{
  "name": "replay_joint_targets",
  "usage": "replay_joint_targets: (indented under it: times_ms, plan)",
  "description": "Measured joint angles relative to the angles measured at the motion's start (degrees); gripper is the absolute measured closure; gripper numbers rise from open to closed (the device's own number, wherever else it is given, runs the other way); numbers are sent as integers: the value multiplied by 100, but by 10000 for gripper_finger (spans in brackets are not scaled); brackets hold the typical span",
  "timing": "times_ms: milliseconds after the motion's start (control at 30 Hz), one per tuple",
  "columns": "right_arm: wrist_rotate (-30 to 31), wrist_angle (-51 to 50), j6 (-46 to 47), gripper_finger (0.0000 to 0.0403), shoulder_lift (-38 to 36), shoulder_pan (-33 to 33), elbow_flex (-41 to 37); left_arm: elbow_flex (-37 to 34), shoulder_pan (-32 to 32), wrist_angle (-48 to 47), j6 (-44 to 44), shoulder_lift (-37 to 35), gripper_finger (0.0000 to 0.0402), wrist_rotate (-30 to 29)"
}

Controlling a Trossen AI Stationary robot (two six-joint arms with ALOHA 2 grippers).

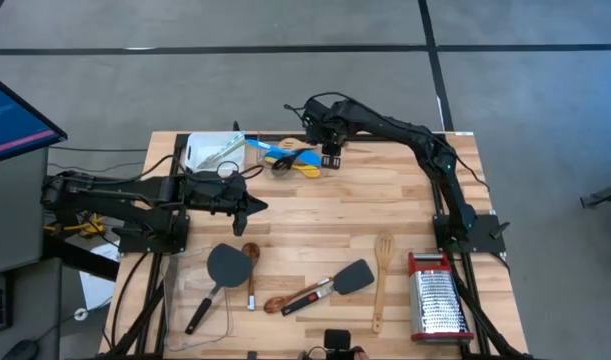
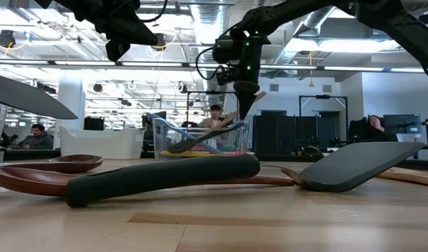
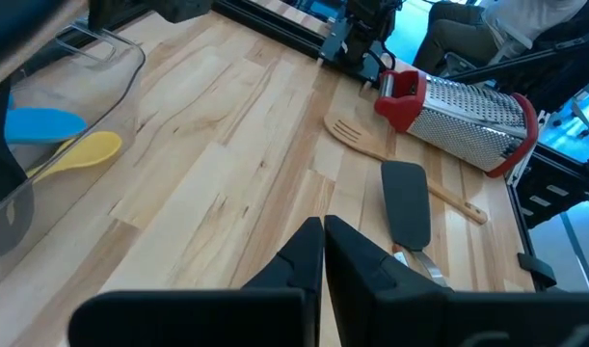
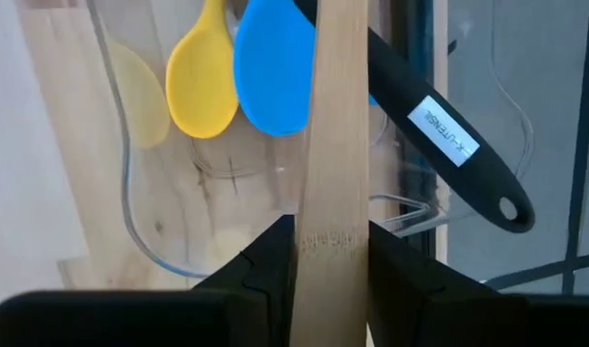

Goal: Pick & Place Kitchen Items
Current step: Put the brown slotted spoon into the top transparent bin

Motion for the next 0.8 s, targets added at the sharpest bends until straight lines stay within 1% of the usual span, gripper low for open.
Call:
replay_joint_targets:
  times_ms: [100, 167, 267, 400, 500, 600, 800]
  plan:
    - [9, 1, -49, 292, 0, 43, 0, 0, 0, 0, 0, 2, 400, 0]
    - [106, 4, -125, 274, 0, 73, 0, 0, -1, 0, 0, 0, 400, 0]
    - [250, 27, -167, 235, 0, 109, 0, 0, 0, 0, 0, 0, 400, 0]
    - [298, -20, -200, 176, 0, 107, 0, 0, 0, 0, 0, 2, 400, 0]
    - [475, -185, -321, 147, 0, 105, 0, 0, -2, 0, 0, 1, 400, 0]
    - [718, -355, -322, 139, -1, 107, 0, 0, 0, 0, 0, 2, 400, 0]
    - [772, -1101, -316, 139, -15, 133, 393, 0, 0, -1, 0, 0, 400, 0]
